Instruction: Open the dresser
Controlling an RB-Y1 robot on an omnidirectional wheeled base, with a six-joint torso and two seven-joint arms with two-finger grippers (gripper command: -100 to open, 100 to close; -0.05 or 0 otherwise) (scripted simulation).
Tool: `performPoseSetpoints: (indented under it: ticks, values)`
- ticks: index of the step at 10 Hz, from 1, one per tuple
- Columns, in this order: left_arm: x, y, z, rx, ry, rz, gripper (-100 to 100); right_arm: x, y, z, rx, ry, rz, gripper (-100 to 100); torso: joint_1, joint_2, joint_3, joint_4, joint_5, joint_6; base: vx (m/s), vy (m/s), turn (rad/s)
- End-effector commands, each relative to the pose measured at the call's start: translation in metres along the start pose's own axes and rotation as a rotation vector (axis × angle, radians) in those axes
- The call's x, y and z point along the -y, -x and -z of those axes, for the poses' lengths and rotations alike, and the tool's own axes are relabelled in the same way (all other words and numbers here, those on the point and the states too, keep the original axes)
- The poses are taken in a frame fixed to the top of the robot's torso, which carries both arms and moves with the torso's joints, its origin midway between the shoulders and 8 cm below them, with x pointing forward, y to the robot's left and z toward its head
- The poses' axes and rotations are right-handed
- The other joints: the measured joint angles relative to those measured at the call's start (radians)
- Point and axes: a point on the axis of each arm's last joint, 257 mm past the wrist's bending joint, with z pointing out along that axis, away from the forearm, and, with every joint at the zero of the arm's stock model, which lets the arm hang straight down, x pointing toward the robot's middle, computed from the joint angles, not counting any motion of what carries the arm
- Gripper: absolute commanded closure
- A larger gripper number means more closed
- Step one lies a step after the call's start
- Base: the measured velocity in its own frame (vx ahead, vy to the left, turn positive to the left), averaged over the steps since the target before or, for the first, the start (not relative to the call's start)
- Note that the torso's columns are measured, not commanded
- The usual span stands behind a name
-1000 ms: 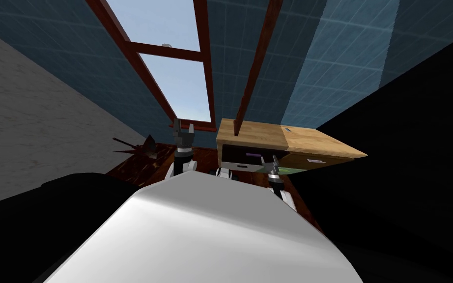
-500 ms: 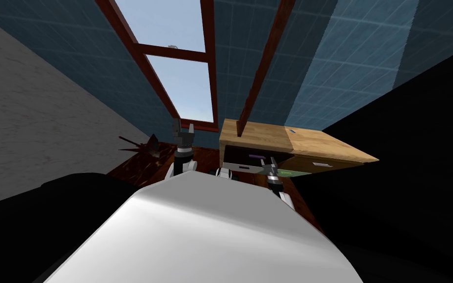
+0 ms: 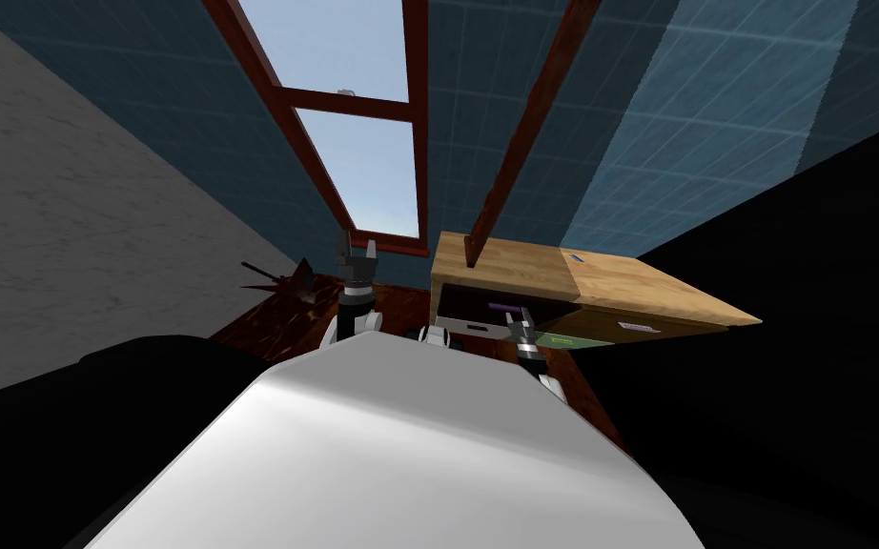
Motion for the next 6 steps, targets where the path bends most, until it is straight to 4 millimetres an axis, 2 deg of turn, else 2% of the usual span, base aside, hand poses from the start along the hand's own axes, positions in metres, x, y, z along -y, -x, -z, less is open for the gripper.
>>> performPoseSetpoints:
  ticks: [1,2,3,6]
  values:
    - [0.000,0.000,0.000,0.000,0.000,0.000,0,-0.014,0.000,0.007,-0.011,0.019,0.055,-100,0.000,0.000,0.000,0.000,0.000,0.000,0.008,0.033,0.033]
    - [0.000,0.000,0.000,0.000,0.000,0.000,0,-0.024,0.001,0.012,-0.022,0.033,0.077,-100,0.000,0.000,0.000,0.000,0.000,0.000,0.000,0.037,0.054]
    - [0.000,0.000,0.000,0.000,0.000,0.000,0,-0.024,0.001,0.012,-0.022,0.033,0.086,-100,0.000,0.001,0.000,0.000,0.000,0.000,0.004,0.032,0.036]
    - [0.000,0.000,0.000,0.000,0.000,0.000,0,-0.050,0.011,0.022,-0.058,0.064,0.125,-100,0.001,-0.001,0.000,0.000,0.000,0.000,0.014,0.043,0.077]
